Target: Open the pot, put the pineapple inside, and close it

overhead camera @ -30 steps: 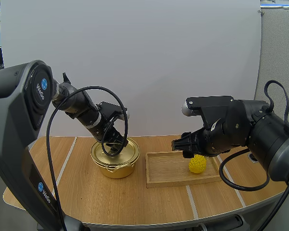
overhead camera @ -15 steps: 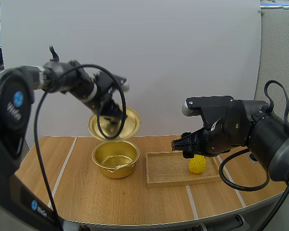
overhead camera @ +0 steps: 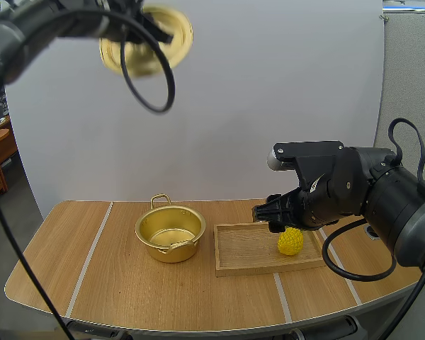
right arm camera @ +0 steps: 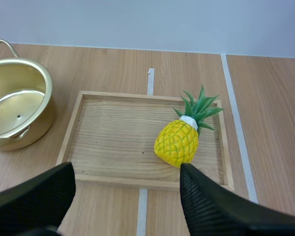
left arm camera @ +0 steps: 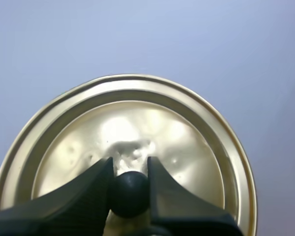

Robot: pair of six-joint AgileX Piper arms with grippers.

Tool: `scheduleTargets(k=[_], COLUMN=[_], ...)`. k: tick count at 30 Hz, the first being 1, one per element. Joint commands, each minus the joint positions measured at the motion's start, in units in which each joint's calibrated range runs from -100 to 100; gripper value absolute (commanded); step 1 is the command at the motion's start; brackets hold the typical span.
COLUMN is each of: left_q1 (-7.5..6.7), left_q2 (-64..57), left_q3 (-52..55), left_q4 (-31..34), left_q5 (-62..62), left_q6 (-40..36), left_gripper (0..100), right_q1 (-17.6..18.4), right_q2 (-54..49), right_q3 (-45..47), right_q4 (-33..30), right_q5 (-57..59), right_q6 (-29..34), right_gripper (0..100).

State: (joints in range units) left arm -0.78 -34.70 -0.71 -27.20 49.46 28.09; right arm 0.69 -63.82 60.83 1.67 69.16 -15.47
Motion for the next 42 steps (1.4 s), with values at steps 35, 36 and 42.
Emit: scheduleTargets(k=[35,36,42], left_q1=[3.02,3.02,3.02], left_q2=[4.9,4.9,4.9], left_q3=[-27.5,-27.5,-27.5], left_q4=[1.5,1.7,1.7], left_q5=[-18.2,-18.2,-18.2], left_q6=[-20.1,-20.1,-20.1], left_gripper=[0,0,0], right_q1=[-0.2,-0.2,-0.2], right_q2=[-0.2,-0.2,-0.2], right_q3=[-0.4,-0.4,-0.4], right_q4=[0.1,0.1,0.1], right_q5=[-0.6,-0.8,-1.3], right_q6=[-0.1,-0.1,-0.1], right_gripper=[100,100,100])
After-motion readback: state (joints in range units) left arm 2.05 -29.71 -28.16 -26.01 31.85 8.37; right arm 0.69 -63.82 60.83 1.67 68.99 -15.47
